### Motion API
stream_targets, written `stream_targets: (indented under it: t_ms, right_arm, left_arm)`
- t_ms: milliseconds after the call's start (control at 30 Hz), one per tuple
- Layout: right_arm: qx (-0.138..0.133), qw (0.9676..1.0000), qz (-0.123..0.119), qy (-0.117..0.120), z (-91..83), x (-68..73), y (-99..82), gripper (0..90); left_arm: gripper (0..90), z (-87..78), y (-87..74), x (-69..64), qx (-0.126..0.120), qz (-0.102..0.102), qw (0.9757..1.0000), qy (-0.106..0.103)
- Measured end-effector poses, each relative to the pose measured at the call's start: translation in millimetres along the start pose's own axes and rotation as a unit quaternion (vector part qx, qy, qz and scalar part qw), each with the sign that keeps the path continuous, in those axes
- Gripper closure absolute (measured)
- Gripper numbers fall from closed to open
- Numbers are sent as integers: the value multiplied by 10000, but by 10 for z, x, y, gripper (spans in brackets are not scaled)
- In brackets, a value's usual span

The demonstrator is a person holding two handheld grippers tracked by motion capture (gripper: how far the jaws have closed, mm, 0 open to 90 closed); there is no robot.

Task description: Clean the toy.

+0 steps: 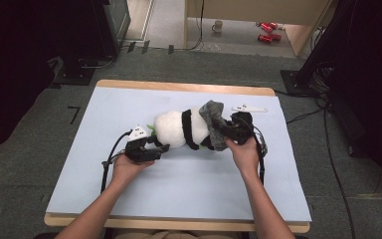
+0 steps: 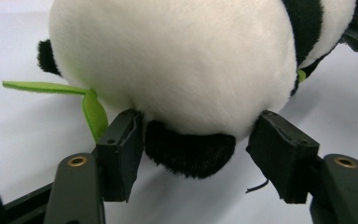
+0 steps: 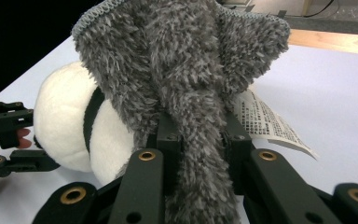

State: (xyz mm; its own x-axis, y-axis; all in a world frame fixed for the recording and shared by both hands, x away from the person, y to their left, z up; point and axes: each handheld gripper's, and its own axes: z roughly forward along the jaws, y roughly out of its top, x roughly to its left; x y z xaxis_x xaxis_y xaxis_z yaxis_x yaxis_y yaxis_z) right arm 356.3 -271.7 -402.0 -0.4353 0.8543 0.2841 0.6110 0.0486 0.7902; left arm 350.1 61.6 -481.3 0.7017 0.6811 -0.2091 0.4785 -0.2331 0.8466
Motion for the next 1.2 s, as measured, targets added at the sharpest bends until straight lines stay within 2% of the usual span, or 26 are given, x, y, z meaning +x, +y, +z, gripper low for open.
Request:
stream_targets:
  t_ms: [133, 200, 267, 333, 433, 533, 600, 633, 667, 700, 767, 800, 833, 867, 900, 1100, 1200]
  right_arm:
    - [-37, 10000, 40, 7, 16, -15, 4, 747]
    - [-32, 10000, 40, -4, 14, -19, 5, 747]
    - [-29, 10000, 54, 6, 8, -25, 9, 747]
    - [-48, 9999, 91, 35, -5, -29, 20, 749]
    - [-34, 9998, 152, 129, -56, -29, 55, 751]
    - [-92, 9997, 155, 186, -146, 16, 112, 752]
    - [-121, 9995, 132, 245, -196, 51, 134, 752]
    - [-124, 9995, 104, 268, -225, 74, 147, 752]
    - [-131, 9994, 98, 292, -258, 97, 161, 753]
    - [-148, 9993, 87, 341, -292, 121, 178, 753]
    - [-177, 9990, 44, 405, -360, 186, 221, 753]
    - [-221, 9987, 9, 450, -390, 226, 244, 753]
    - [-251, 9984, -1, 513, -417, 272, 265, 753]
    - [-286, 9979, -34, 577, -435, 322, 284, 754]
    - [-308, 9973, -68, 656, -443, 376, 298, 754]
    - [-83, 9935, -356, 1079, -277, 758, 263, 754]
    - [13, 9909, -506, 1251, -161, 950, 208, 754]
  left_arm:
    - [443, 58, 31, 29, -74, -104, 9999, 30]
    - [539, 63, 55, 27, -47, -45, 10000, 74]
    - [622, 42, 93, 18, 74, -143, 9999, 34]
    - [671, 20, 124, 7, 166, -176, 9997, -33]
    - [696, -41, 171, 17, 328, -418, 9981, -302]
    - [702, -151, 243, -22, 370, -655, 9960, -487]
    - [701, -245, 285, -53, 459, -877, 9931, -626]
    - [701, -295, 297, -70, 509, -1002, 9911, -712]
    - [700, -344, 306, -83, 595, -1163, 9881, -813]
    - [699, -395, 313, -102, 632, -1300, 9858, -851]
    - [696, -466, 314, -137, 644, -1464, 9830, -902]
    - [695, -488, 305, -154, 649, -1471, 9830, -885]
    - [692, -492, 292, -172, 641, -1405, 9845, -835]
    - [689, -480, 280, -191, 632, -1259, 9874, -720]
    - [686, -460, 272, -200, 637, -1198, 9884, -678]
    - [677, -317, 228, -239, 602, -1013, 9916, -535]
    - [673, -316, 228, -247, 526, -1052, 9919, -480]
